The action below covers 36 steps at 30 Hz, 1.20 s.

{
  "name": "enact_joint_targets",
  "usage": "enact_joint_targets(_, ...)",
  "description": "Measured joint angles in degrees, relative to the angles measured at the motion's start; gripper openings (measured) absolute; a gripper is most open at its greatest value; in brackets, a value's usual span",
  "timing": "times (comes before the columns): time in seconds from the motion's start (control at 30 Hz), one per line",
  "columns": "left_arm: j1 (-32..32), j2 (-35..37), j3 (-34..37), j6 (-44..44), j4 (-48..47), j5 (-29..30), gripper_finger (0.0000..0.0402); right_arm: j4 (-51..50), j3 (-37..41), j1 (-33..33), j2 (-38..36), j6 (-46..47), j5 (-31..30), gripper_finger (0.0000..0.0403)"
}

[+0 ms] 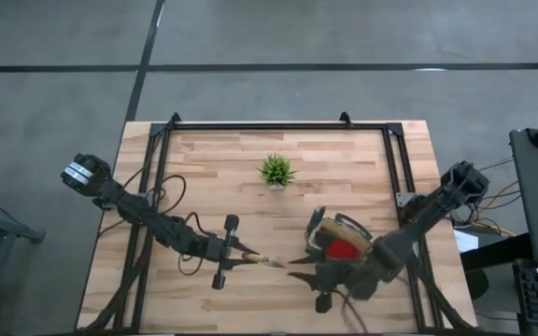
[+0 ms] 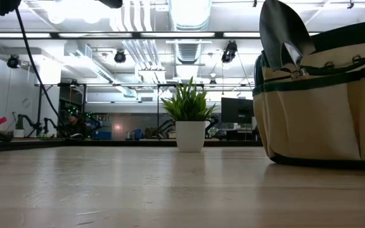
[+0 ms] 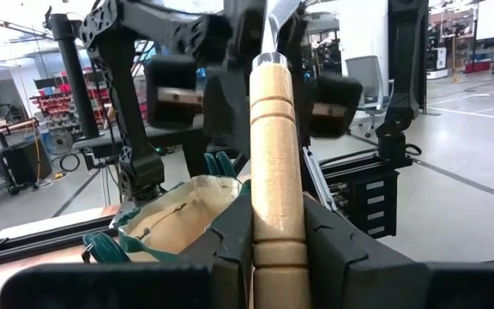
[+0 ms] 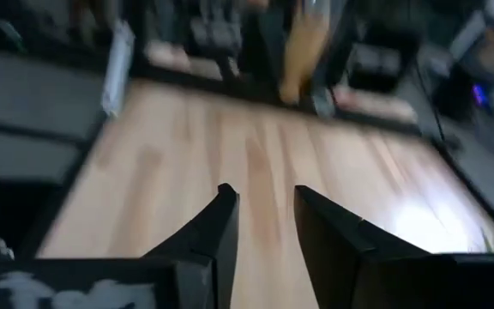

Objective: Pick & Place Garden tools in Gardening bag
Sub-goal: Put the brown trowel into the green gardening bag

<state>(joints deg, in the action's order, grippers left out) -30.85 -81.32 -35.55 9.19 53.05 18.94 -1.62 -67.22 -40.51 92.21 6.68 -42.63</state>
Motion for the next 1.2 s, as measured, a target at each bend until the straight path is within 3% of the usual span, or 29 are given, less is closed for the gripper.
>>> enact_joint_targets(0.23, 0.0, 0.0, 0.1, 0.0, 0.0, -0.9, 0.0069, 23.1, 10.7, 2.0, -5.0, -13.3, -0.7, 0.0087)
enact_joint_targets(0.4, 0.0, 0.0, 0.1, 0.2, 0.1, -0.9, 0.0069, 40.0, 15.0, 4.4, -4.8, -17.2, 7.7, 0.0091)
enact_joint_targets(0.63, 0.0, 0.0, 0.1, 0.2, 0.5, -0.9, 0.0069, 40.1, 14.5, 5.7, -3.5, -18.3, 9.7, 0.0145)
enact_joint_targets(0.9, 0.0, 0.0, 0.1, 0.2, 0.5, -0.9, 0.0069, 40.0, 8.7, 5.6, -1.1, -22.2, 9.8, 0.0226)
enact_joint_targets(1.07, 0.0, 0.0, 0.1, 0.2, 0.7, -0.9, 0.0069, 39.8, 4.9, 6.1, 1.8, -24.0, 11.2, 0.0243)
enact_joint_targets(1.2, 0.0, 0.0, 0.2, 0.2, 0.7, -0.9, 0.0069, 39.5, 2.4, 6.2, 4.9, -26.5, 11.2, 0.0232)
